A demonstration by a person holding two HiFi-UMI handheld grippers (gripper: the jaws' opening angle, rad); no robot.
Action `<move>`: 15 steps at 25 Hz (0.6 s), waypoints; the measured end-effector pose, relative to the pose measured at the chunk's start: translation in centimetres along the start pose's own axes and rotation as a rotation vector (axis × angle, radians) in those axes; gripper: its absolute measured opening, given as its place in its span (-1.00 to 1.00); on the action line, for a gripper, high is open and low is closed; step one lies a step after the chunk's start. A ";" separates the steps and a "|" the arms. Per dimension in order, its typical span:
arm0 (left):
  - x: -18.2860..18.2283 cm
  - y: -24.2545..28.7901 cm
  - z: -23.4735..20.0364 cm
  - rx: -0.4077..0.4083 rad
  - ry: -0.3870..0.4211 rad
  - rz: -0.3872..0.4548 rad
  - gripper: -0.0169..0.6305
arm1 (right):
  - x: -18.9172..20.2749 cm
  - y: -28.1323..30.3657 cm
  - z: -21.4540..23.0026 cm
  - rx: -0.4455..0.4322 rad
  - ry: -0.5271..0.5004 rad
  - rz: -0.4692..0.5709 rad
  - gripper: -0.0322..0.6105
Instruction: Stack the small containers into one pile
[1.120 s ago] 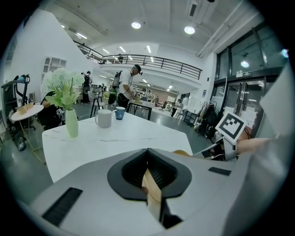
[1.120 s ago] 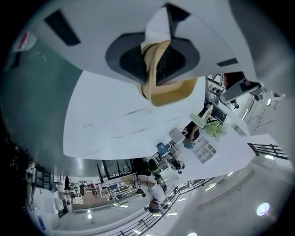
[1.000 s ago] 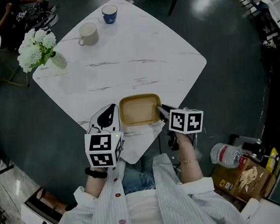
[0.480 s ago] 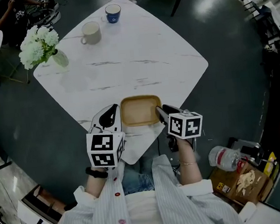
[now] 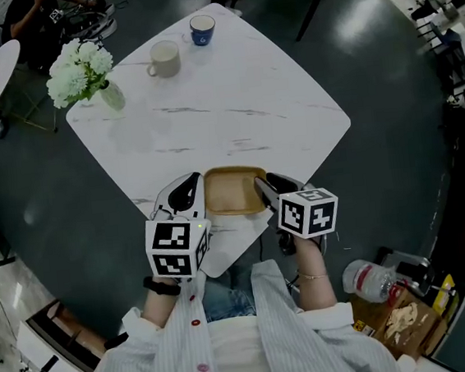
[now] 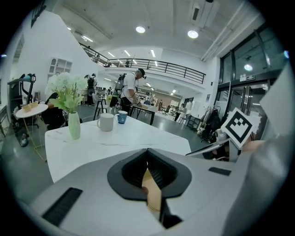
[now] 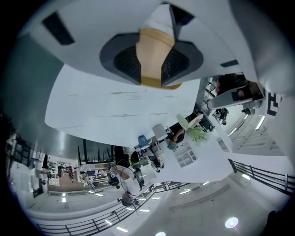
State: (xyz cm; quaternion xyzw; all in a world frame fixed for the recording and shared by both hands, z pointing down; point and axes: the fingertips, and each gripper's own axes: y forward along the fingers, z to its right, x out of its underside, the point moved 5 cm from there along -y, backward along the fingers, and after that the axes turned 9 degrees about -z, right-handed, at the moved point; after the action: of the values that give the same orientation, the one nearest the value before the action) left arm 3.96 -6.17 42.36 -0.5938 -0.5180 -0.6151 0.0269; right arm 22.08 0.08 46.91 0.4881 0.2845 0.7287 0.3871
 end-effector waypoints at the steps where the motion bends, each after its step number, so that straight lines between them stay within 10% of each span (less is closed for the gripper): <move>1: -0.3 -0.1 0.0 -0.004 -0.005 0.009 -0.90 | -0.6 -0.1 -0.4 -0.018 -0.014 0.010 -0.50; 15: -5.8 -6.5 0.3 -0.058 -0.077 0.242 -0.90 | -8.2 -4.7 -10.5 -0.315 -0.291 0.210 -0.50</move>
State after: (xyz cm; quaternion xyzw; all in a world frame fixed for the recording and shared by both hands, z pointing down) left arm 1.66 -6.34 33.92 -0.6756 -0.4253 -0.5989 0.0641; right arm 15.53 -4.67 35.36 0.5485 0.0564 0.7224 0.4174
